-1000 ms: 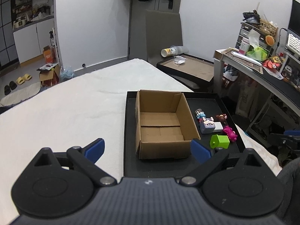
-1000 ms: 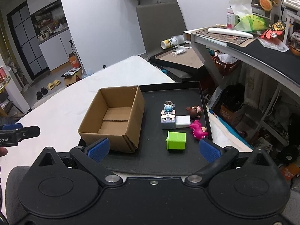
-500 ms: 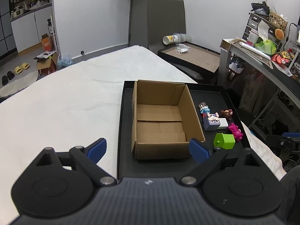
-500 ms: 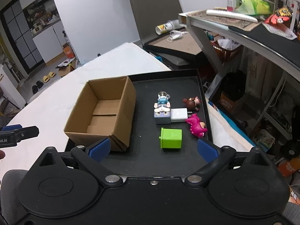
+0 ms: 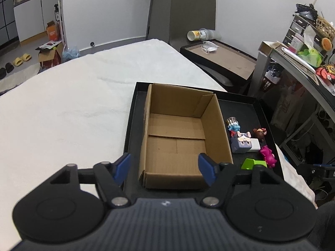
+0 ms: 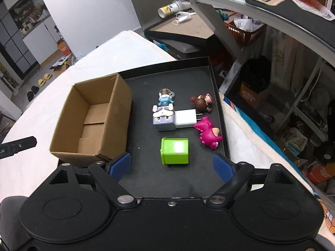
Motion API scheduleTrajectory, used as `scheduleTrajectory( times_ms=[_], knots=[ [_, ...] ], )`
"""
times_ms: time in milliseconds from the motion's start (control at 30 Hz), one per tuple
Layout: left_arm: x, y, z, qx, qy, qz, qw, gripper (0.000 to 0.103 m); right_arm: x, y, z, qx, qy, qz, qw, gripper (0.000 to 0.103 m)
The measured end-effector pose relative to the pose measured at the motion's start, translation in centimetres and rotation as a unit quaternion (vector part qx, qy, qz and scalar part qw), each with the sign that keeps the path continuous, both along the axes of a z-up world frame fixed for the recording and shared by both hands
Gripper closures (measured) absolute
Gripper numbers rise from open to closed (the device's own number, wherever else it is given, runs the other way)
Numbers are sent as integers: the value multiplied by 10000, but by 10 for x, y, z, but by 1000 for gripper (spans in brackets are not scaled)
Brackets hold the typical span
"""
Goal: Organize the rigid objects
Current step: 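Move the left tool to the box wall while the right tool approaches the green cube, then close the right gripper on the lime-green cube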
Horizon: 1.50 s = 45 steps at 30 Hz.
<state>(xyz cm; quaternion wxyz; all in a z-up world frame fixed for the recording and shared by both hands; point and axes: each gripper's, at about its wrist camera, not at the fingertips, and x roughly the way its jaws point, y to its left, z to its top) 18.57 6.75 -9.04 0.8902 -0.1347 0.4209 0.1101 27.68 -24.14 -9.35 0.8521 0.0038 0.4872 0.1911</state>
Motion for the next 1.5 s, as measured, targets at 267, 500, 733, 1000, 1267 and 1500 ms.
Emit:
scheduleTrajectory(
  times_ms=[267,500,733,1000,1267,1500],
  knots=[
    [24,14,-29,-230,261,191,9992,56,21,2,-18,-32,297,-115,9995,19],
    [37,26,-53,-364,531,269,9976,67,40,10,-40,-90,617,-246,9978,19],
    [41,36,-68,-526,746,397,9950,75,57,17,-63,-221,841,-437,9953,18],
    [40,45,-74,-642,693,557,9940,93,72,34,-88,-463,1037,-423,9926,18],
    [36,44,-74,-553,587,485,9956,93,76,38,-107,-408,1161,-348,9918,53],
    [33,40,-72,-532,525,415,9963,93,69,34,-95,-292,1063,-358,9933,54]
  ],
)
